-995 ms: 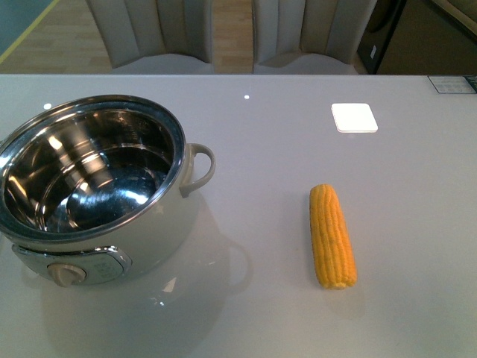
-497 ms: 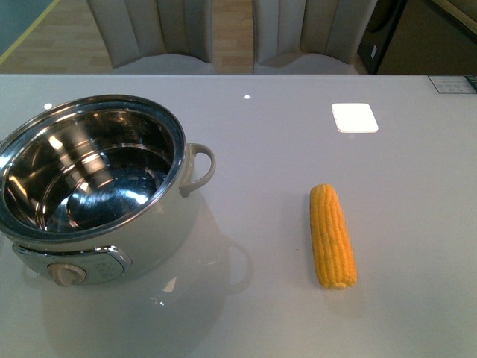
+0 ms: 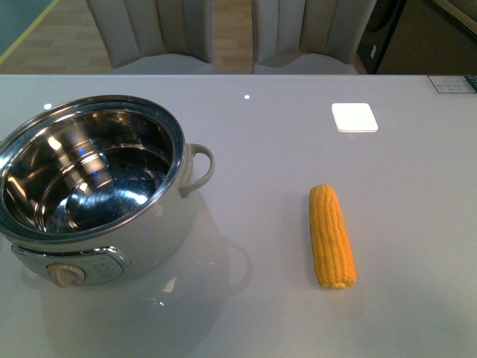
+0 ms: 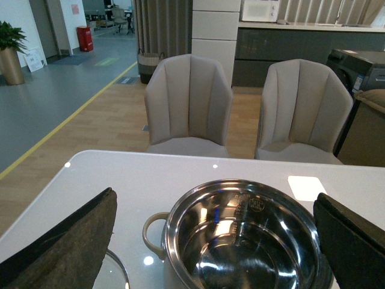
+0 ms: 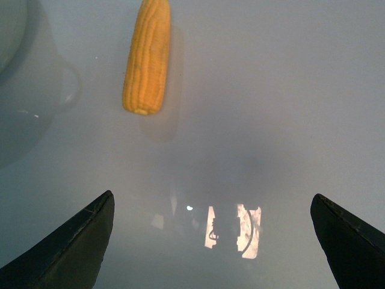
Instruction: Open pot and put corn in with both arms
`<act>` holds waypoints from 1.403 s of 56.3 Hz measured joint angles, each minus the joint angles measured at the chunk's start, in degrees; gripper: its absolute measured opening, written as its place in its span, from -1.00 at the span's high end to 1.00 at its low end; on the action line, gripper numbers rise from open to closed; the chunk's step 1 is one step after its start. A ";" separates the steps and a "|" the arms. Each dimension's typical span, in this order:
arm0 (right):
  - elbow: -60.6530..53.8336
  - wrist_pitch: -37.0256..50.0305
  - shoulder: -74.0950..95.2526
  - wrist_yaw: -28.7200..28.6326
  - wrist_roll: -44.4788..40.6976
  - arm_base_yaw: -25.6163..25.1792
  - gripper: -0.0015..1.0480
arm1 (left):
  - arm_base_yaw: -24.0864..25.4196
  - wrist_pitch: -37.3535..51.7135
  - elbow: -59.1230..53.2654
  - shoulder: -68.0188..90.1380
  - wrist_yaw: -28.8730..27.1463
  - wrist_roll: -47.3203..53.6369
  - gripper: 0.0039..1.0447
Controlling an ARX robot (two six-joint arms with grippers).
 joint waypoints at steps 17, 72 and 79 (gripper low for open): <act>11.34 26.21 37.11 7.32 3.45 6.75 -0.83 | 0.00 0.00 0.00 0.00 0.00 0.00 -0.87; 36.98 30.93 81.53 7.04 10.78 11.78 -0.83 | 0.00 0.00 0.00 0.00 0.00 0.00 -0.87; 37.27 30.82 82.84 6.82 10.56 12.20 -0.60 | 0.00 0.00 0.00 0.00 0.00 0.00 -0.87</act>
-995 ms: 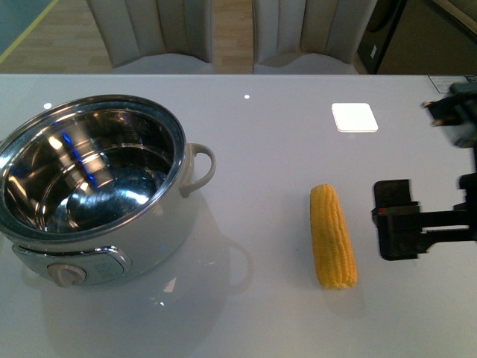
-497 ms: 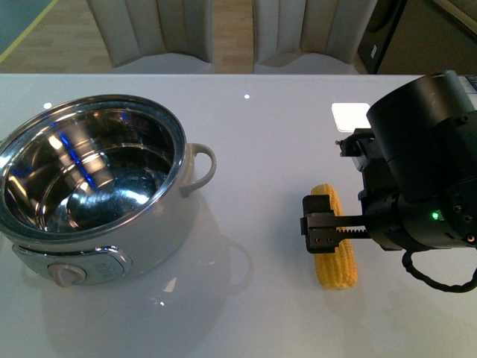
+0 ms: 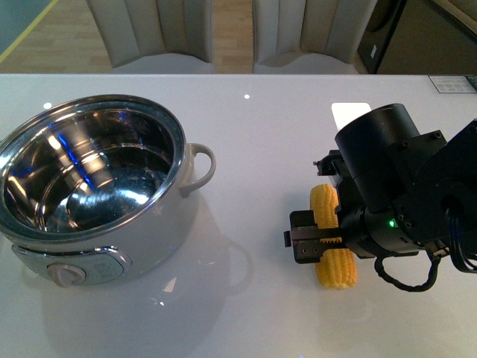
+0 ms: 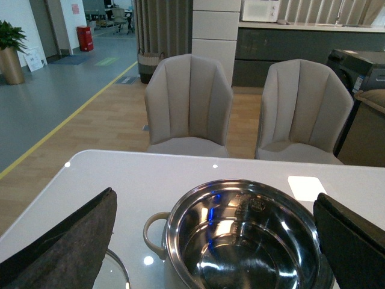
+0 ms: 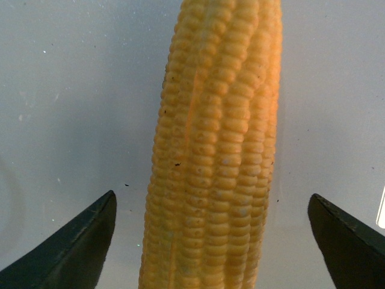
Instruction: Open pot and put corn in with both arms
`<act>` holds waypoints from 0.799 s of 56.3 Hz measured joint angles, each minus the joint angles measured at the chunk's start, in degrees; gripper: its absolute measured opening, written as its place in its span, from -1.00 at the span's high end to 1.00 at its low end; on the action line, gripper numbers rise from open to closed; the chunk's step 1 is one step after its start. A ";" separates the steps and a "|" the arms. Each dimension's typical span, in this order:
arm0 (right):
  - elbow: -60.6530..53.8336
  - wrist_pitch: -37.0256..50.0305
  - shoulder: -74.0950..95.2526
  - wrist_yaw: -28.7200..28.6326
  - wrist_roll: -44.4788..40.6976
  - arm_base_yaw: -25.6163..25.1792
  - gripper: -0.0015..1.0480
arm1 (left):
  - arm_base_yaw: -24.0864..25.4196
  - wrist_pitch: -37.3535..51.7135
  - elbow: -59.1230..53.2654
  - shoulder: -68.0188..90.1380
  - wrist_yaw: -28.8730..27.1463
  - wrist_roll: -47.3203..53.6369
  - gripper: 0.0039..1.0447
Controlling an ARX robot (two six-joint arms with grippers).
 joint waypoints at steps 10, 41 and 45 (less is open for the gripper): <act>0.02 0.02 0.24 -0.24 -0.39 0.39 0.02 | 0.00 0.00 0.00 0.00 0.00 0.00 -0.87; -2.91 -1.16 -8.87 -5.31 2.71 -1.31 0.65 | 0.00 0.00 0.00 0.00 0.00 0.00 -0.87; -2.71 -2.60 -12.92 -6.71 3.80 -1.22 0.68 | 0.00 0.00 0.00 0.00 0.00 0.02 -0.87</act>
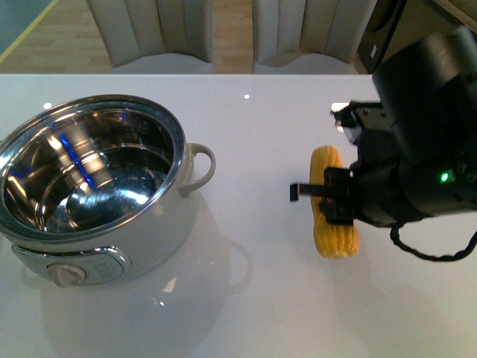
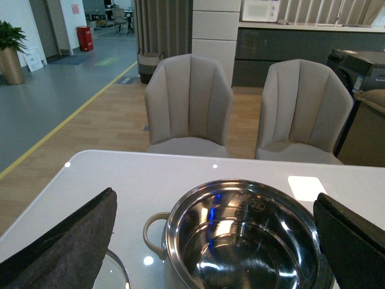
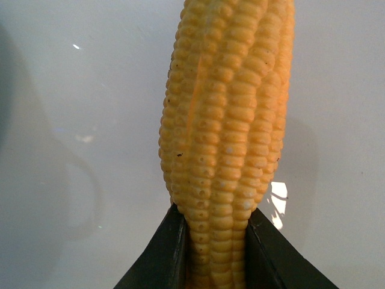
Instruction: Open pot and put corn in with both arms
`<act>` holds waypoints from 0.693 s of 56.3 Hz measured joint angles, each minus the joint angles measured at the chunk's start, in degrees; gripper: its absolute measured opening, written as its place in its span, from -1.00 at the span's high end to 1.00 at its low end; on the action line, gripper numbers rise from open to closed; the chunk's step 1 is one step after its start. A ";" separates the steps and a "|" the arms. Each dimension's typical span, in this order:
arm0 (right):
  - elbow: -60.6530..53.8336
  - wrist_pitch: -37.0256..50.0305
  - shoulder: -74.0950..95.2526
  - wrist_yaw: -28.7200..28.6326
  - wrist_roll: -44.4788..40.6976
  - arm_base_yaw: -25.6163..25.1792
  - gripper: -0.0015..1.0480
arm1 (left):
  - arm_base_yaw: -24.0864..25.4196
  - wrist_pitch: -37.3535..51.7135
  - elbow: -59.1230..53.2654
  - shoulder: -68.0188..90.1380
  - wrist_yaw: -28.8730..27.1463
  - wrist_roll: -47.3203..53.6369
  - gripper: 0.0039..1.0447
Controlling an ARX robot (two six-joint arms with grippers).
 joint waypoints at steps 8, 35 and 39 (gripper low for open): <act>1.60 -2.89 -5.55 -2.71 2.78 0.98 0.72 | 0.00 0.00 0.00 0.00 0.00 0.00 -0.87; 15.89 -11.54 -8.98 -8.17 12.04 9.11 0.73 | 0.00 0.00 0.00 0.00 0.00 -0.02 -0.87; 18.53 -12.63 -7.48 -8.55 12.98 10.19 0.73 | 0.00 0.00 0.00 0.00 0.00 -0.02 -0.87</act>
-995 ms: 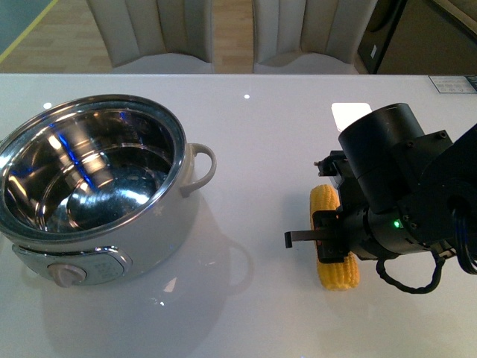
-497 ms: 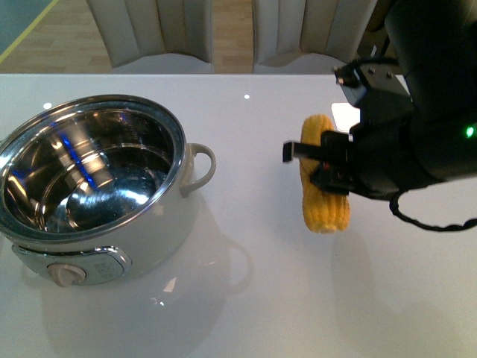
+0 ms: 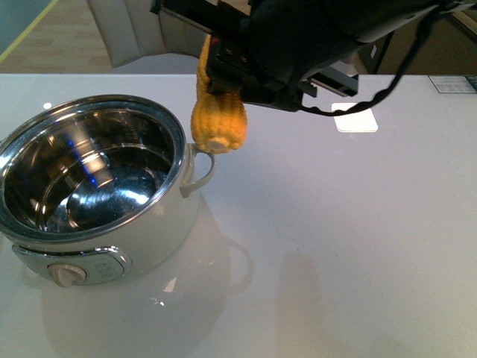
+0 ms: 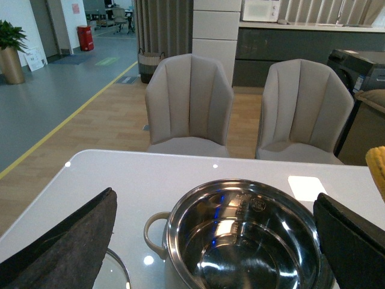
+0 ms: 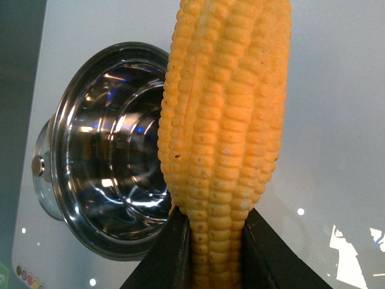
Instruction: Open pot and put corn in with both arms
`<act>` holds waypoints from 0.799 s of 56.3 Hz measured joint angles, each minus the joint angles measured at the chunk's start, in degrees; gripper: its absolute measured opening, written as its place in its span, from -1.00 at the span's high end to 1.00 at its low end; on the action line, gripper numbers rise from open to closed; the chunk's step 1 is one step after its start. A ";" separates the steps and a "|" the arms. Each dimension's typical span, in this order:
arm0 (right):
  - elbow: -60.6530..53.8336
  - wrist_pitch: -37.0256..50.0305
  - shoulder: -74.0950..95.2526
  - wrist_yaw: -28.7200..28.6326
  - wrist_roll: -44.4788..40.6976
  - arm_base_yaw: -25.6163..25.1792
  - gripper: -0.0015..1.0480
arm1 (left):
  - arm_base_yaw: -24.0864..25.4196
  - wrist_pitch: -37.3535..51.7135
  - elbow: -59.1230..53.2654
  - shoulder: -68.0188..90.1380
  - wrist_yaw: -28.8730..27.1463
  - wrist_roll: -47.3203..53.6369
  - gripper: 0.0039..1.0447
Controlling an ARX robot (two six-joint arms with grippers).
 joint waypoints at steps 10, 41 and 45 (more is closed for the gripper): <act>5.70 -2.45 4.46 -0.02 0.85 2.51 0.73 | 0.00 0.00 0.00 0.00 0.00 0.00 -0.87; 17.84 -7.85 15.87 -0.66 1.38 8.48 0.73 | 0.00 0.00 0.00 0.00 0.00 0.00 -0.87; 20.65 -9.11 17.62 -0.66 1.36 8.81 0.73 | 0.00 0.00 0.00 0.00 0.00 0.00 -0.87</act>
